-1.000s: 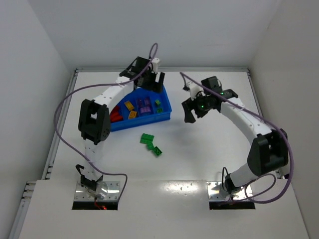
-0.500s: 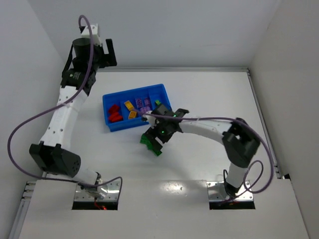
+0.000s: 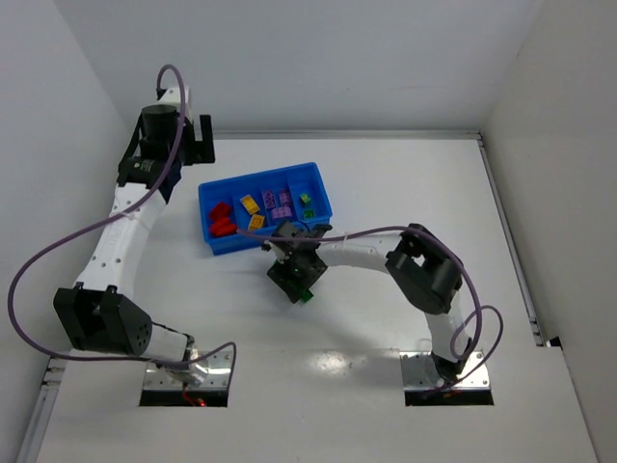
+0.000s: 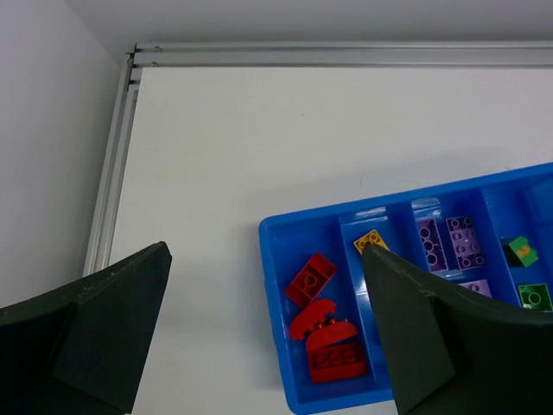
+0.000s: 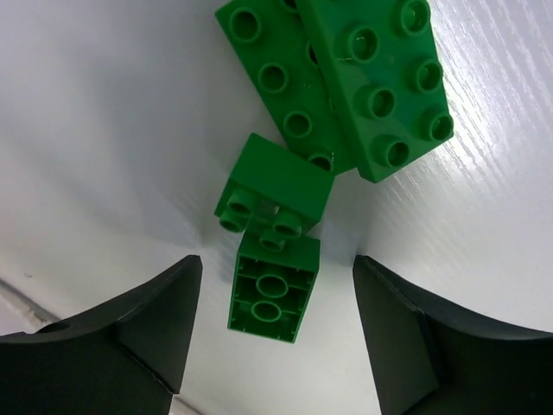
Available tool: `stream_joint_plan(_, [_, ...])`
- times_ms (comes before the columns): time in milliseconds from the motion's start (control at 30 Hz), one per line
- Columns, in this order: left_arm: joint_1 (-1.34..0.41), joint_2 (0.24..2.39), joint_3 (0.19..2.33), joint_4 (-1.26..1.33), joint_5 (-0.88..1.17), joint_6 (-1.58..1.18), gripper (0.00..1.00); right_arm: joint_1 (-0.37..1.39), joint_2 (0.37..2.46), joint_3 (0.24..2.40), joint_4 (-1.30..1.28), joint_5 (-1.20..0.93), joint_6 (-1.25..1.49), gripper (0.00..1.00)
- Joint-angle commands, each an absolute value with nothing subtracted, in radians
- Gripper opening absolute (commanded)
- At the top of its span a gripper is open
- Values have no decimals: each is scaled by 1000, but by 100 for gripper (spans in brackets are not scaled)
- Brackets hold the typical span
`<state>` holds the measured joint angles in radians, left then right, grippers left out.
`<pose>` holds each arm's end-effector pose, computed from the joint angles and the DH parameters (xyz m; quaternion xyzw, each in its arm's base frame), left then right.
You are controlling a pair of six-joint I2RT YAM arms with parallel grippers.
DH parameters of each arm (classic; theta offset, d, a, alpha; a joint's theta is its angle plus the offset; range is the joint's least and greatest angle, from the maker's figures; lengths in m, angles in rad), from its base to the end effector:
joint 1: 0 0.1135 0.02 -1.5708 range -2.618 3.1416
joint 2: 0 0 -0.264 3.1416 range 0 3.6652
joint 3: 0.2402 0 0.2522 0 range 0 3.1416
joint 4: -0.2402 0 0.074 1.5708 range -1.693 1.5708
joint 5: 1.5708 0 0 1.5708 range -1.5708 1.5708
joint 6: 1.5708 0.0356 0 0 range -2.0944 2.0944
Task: Sort the legos into containers by color
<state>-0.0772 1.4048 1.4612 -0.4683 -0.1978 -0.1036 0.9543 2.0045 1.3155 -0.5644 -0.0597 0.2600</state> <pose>0.3170 -0.0175 0.4040 -0.0650 0.8319 0.0331 0.5501 0.2251 0.3214 0.1396 -0.3402 0.9265 0.1143 0.1129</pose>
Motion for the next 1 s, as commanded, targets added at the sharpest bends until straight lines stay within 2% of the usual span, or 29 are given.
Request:
stream_joint_plan(0, [-58,1368,1454,-448,-189,-74,100,974,2019,1341,-551,-37,285,71])
stream_joint_plan(100, [-48,1359,1433,-448,-189,-63,100,994,2043,1341,-551,-28,276,64])
stream_joint_plan(167, [-37,1348,1422,-448,-189,-54,100,1003,2043,1341,-551,-15,276,55])
stream_joint_plan(200, [-37,1348,1422,-448,-180,-54,100,1003,2052,1341,-551,-15,276,41])
stream_joint_plan(267, [-28,1348,1413,-448,-179,-54,100,1012,2037,1341,-551,-5,265,23])
stream_joint_plan(300, [-28,1339,1413,-448,-179,-54,100,1012,2025,1351,-564,-5,265,9])
stream_joint_plan(333, [-17,1339,1404,-448,-148,-54,100,1012,2013,1373,-589,-5,265,3])
stream_joint_plan(367, [-17,1329,1391,-448,-131,-54,100,1012,1978,1425,-642,8,256,0])
stream_joint_plan(500, [-8,1319,1379,-452,-23,-54,100,991,1858,1437,-641,86,195,0])
stream_joint_plan(633, [-8,1319,1408,-561,115,-8,100,919,1789,1486,-582,162,105,0])
stream_joint_plan(733, [-8,1319,1381,-574,237,2,100,838,1789,1609,-531,184,46,0])
stream_joint_plan(800, [-8,1319,1356,-583,339,14,100,798,1853,1675,-531,170,34,1])
stream_joint_plan(967, [-17,1351,1347,-583,368,-17,100,666,2029,1910,-603,36,25,6])
